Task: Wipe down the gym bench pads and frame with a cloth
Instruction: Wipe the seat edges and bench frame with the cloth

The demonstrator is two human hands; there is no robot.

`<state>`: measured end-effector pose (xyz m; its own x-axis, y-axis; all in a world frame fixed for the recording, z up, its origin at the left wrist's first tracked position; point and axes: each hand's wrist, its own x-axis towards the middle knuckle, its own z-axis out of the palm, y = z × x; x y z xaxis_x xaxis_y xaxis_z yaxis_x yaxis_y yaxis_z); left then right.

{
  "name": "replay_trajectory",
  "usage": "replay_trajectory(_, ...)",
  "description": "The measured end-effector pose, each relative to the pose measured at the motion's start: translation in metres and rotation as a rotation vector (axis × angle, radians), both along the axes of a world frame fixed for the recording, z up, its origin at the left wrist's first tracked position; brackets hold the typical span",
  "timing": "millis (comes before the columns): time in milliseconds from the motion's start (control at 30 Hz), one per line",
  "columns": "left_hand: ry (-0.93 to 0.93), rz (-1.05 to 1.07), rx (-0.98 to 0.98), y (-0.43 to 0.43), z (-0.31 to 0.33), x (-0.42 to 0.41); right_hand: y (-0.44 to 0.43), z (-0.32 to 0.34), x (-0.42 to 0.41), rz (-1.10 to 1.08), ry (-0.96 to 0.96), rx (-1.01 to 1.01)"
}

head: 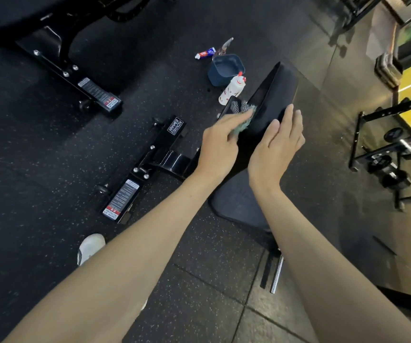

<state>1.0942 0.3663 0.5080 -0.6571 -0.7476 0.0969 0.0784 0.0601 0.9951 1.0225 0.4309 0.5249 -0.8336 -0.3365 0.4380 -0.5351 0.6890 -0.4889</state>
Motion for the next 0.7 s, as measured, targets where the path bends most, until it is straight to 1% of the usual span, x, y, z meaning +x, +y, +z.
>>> replay_trajectory(100,-0.018,-0.021,0.020,0.015,-0.022,0.028,0.003,-0.004,0.011,0.007,0.106,0.059)
replay_trajectory(167,-0.073,-0.092,0.048,0.016,-0.041,0.039,0.004,-0.009,0.020,0.025,0.165,0.128)
replay_trajectory(233,-0.150,-0.142,0.093,0.008,-0.056,0.043,0.007,-0.015,0.028,0.043,0.154,0.163)
replay_trajectory(300,-0.183,-0.083,0.120,-0.003,-0.059,0.038,0.010,-0.020,0.031,0.048,0.141,0.169)
replay_trajectory(367,-0.140,0.000,0.076,-0.011,-0.047,0.024,0.009,-0.024,0.031,0.031,0.150,0.163)
replay_trajectory(433,-0.047,0.007,0.004,-0.008,-0.030,0.008,0.007,-0.028,0.031,0.007,0.174,0.151)
replay_trajectory(500,0.004,-0.006,0.001,0.002,-0.025,-0.001,0.005,-0.031,0.031,-0.014,0.203,0.135)
replay_trajectory(600,0.002,0.004,0.060,0.015,-0.046,0.003,0.003,-0.039,0.031,-0.020,0.262,0.115)
replay_trajectory(700,-0.081,-0.010,0.094,0.021,-0.091,0.008,0.003,-0.054,0.030,-0.022,0.335,0.125)
